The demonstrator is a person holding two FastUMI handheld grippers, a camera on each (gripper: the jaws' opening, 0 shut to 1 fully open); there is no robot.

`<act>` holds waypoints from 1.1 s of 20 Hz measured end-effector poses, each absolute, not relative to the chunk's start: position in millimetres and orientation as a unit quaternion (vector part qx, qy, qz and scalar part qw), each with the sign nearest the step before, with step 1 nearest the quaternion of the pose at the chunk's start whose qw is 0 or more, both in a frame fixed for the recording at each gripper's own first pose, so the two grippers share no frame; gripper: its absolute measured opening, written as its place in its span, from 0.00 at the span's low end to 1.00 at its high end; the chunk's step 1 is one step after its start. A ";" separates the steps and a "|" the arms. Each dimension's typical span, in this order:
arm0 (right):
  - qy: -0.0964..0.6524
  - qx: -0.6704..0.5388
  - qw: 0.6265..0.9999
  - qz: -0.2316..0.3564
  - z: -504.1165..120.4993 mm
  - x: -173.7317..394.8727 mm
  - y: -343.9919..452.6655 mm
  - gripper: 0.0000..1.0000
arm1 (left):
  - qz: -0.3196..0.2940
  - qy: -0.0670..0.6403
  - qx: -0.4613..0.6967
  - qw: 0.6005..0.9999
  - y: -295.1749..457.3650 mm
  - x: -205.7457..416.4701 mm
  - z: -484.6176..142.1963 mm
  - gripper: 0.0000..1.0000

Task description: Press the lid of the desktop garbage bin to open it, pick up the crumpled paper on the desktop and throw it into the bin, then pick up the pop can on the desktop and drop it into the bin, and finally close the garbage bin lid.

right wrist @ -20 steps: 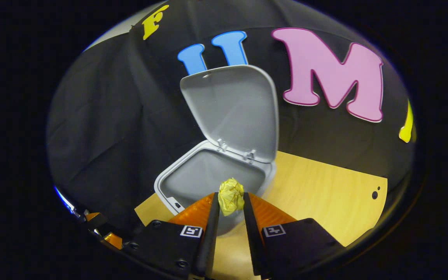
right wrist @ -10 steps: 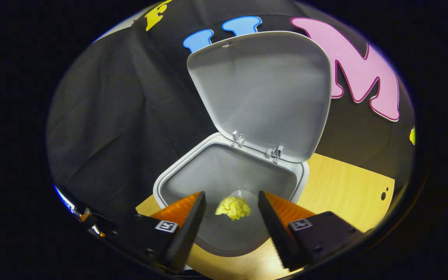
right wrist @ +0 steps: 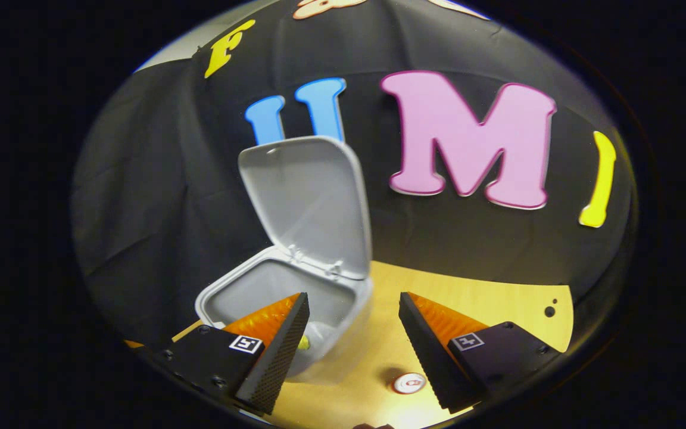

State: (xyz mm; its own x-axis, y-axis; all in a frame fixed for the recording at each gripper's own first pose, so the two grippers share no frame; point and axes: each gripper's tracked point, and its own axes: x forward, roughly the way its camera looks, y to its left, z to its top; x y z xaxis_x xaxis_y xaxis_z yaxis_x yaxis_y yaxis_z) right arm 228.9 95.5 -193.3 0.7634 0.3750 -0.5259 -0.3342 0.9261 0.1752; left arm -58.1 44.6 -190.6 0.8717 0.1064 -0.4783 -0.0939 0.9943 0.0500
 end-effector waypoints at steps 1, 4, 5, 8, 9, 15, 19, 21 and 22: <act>0.280 0.038 0.944 0.171 -192.5 227.7 79.2 0.98 | 0.032 0.252 0.013 0.967 34.0 -53.3 -198.2 0.95; 0.253 0.045 0.960 0.111 -192.2 220.8 20.1 0.98 | -0.017 0.266 -0.005 0.964 5.4 -36.1 -221.8 0.95; 0.245 0.040 0.965 0.088 -196.5 217.3 -1.4 0.98 | -0.033 0.271 -0.014 0.962 -6.5 -29.2 -230.9 0.95; 0.258 0.029 0.965 0.030 -216.3 185.8 -60.2 0.98 | -0.074 0.302 -0.019 0.950 -40.9 -13.8 -259.9 0.95; 0.263 0.029 0.964 0.015 -220.7 176.2 -75.5 0.98 | -0.087 0.306 -0.019 0.948 -52.6 -5.5 -265.8 0.94; 0.284 0.037 0.955 -0.073 -258.2 109.8 -177.7 0.98 | -0.153 0.312 0.007 0.938 -115.9 50.6 -311.7 0.96; 0.275 0.016 0.956 -0.100 -271.8 86.8 -220.1 0.98 | -0.170 0.326 0.000 0.930 -147.8 72.2 -363.2 0.96; 0.279 -0.001 0.955 -0.100 -280.8 83.4 -227.7 0.98 | -0.171 0.334 -0.001 0.927 -156.3 78.2 -387.4 0.96; 0.281 -0.007 0.954 -0.101 -288.2 82.1 -228.2 0.98 | -0.172 0.336 -0.002 0.926 -161.5 81.3 -397.2 0.97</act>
